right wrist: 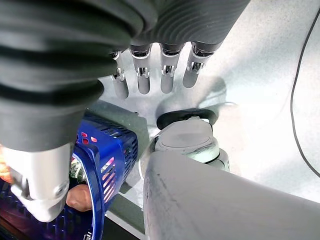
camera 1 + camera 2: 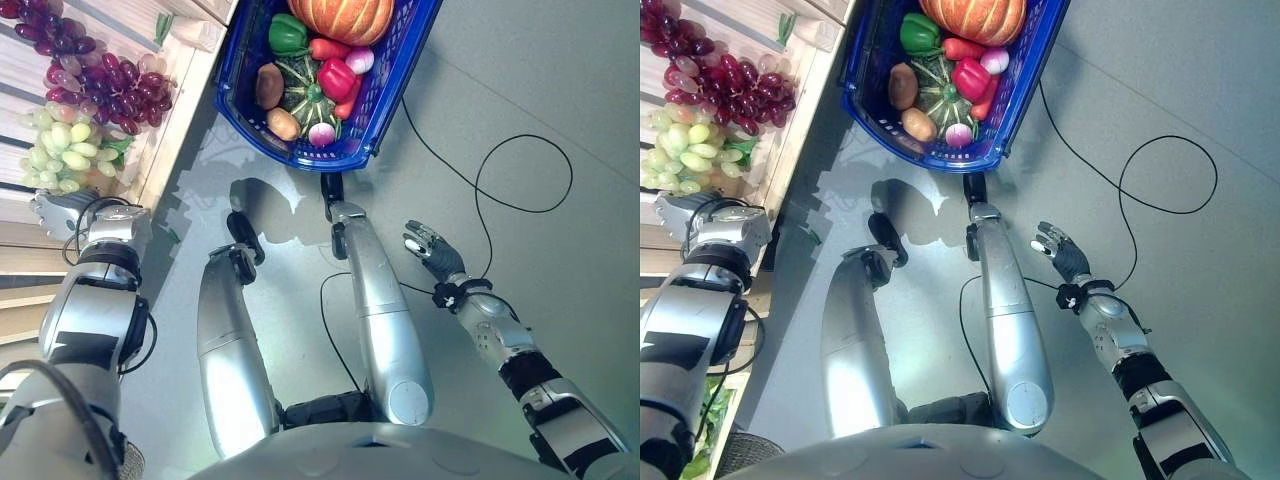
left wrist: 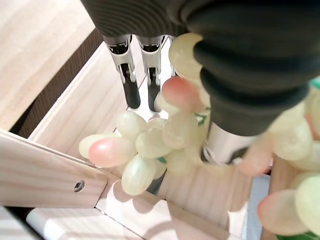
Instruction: Pick up fruits and vegetables into the basket
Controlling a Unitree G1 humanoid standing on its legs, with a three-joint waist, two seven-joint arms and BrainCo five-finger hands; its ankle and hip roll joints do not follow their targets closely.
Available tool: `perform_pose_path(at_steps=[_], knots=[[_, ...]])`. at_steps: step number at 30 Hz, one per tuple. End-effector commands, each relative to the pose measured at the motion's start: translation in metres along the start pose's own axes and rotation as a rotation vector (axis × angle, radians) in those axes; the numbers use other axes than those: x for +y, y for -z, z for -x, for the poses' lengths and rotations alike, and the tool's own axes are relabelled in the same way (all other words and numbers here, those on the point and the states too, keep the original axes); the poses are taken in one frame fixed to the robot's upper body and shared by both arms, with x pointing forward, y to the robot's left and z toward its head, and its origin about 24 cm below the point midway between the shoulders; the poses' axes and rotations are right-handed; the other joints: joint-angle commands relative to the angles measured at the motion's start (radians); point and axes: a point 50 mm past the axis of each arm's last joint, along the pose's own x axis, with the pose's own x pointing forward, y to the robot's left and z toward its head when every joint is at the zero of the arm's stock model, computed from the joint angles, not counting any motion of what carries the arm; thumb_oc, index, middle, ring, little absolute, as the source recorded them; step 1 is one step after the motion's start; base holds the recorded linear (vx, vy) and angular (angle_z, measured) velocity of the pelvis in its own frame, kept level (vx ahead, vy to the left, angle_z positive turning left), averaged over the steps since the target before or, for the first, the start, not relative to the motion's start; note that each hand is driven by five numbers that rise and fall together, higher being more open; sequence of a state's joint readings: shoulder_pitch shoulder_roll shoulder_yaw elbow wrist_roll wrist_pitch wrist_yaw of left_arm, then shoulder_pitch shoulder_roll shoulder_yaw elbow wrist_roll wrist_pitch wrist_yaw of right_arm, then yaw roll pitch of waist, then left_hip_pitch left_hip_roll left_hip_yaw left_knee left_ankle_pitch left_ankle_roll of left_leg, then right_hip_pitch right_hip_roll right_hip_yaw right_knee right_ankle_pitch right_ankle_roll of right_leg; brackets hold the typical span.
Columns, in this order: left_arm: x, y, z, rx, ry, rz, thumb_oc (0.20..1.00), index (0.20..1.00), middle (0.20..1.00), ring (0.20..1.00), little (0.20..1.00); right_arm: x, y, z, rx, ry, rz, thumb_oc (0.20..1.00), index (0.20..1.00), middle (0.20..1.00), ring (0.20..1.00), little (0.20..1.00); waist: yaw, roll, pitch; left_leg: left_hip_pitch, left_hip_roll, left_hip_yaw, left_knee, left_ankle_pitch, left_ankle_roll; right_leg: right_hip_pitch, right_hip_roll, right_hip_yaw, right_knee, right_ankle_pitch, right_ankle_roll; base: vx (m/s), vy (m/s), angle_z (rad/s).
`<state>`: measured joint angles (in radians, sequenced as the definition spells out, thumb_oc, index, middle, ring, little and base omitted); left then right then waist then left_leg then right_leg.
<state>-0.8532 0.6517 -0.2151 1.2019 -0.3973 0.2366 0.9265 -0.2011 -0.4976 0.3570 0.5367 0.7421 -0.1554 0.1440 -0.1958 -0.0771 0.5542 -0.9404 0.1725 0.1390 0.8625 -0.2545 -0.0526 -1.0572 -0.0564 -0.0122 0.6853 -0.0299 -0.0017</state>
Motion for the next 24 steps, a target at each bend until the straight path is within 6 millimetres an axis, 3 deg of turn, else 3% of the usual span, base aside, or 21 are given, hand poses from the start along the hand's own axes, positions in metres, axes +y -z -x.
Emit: perform_pose_path(at_steps=[1,13,18,24], knots=[[0.027,0.007,-0.023,-0.116,-0.095,-0.204,0.2,0.2,0.2,0.2,0.2,-0.01,0.014,0.024,0.004,0.011,-0.029,1.0,1.0,1.0,1.0,1.0,-0.014,0.019,-0.034,-0.02,-0.045,-0.015,-0.145,0.056,0.033,0.042,0.004,-0.049,0.042,-0.141,0.003,-0.03,0.041,-0.04],[0.008,0.046,-0.014,-0.106,0.114,-0.317,0.2,0.2,0.2,0.2,0.2,-0.009,0.013,0.033,-0.052,0.011,-0.019,1.0,1.0,1.0,1.0,1.0,-0.023,0.034,-0.034,0.018,-0.044,0.009,-0.187,0.074,0.024,0.068,-0.005,-0.05,0.008,-0.133,0.013,-0.01,0.019,-0.01],[-0.014,0.068,0.003,-0.063,0.403,-0.357,0.2,0.2,0.2,0.2,0.2,-0.006,0.01,0.035,-0.061,-0.002,0.0,1.0,1.0,1.0,1.0,1.0,-0.024,0.051,-0.034,0.064,-0.05,0.024,-0.219,0.088,0.024,0.101,-0.013,-0.047,-0.014,-0.127,0.022,-0.02,0.047,-0.01],[-0.02,0.066,0.011,-0.205,0.531,-0.408,0.2,0.2,0.2,0.2,0.2,-0.004,-0.007,0.039,-0.109,-0.018,0.135,1.0,1.0,1.0,1.0,1.0,-0.026,0.075,-0.034,0.168,-0.056,0.048,-0.259,0.101,0.017,0.193,-0.038,-0.046,-0.043,-0.131,0.034,-0.01,0.084,-0.04]])
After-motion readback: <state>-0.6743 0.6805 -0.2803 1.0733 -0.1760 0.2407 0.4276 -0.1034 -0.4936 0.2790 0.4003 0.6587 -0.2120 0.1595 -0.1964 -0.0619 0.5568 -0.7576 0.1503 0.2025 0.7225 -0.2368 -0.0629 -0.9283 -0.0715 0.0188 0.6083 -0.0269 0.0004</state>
